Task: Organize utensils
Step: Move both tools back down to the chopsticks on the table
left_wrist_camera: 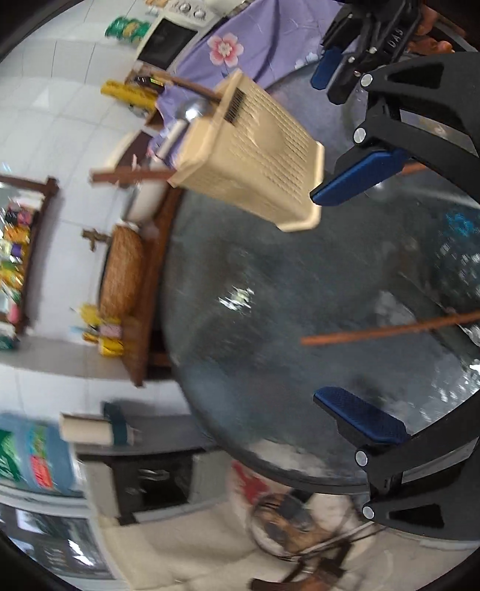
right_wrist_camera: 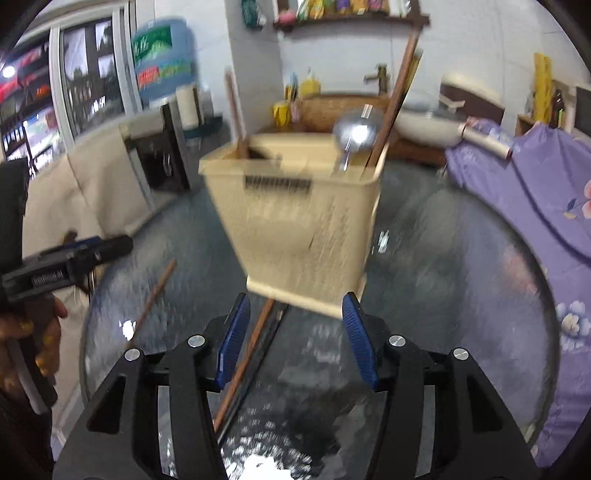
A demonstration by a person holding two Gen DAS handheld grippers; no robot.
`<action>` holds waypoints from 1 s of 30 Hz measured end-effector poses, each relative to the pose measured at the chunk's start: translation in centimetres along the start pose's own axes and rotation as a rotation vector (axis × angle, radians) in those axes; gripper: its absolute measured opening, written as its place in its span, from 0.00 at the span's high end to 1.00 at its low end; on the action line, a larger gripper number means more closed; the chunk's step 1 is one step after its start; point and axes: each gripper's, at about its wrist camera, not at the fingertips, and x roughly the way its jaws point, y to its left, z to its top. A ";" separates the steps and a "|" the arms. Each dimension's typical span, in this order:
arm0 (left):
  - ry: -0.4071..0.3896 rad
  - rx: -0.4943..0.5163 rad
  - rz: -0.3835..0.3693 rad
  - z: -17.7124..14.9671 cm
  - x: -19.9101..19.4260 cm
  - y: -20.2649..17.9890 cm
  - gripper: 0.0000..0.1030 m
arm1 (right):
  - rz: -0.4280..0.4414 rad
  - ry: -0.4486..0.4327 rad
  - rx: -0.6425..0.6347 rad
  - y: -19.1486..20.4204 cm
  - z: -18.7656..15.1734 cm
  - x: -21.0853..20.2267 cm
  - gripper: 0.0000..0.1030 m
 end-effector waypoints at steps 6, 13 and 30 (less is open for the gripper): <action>0.054 0.007 0.076 -2.6 1.0 2.1 0.17 | 0.004 0.111 0.029 0.9 -3.4 2.9 0.49; 0.107 0.015 0.089 -4.4 2.5 2.6 0.38 | -0.008 0.147 0.019 1.8 -4.2 3.8 0.53; 0.134 0.049 0.090 -4.2 4.0 1.7 0.45 | -0.094 0.212 -0.037 3.0 -2.4 6.0 0.72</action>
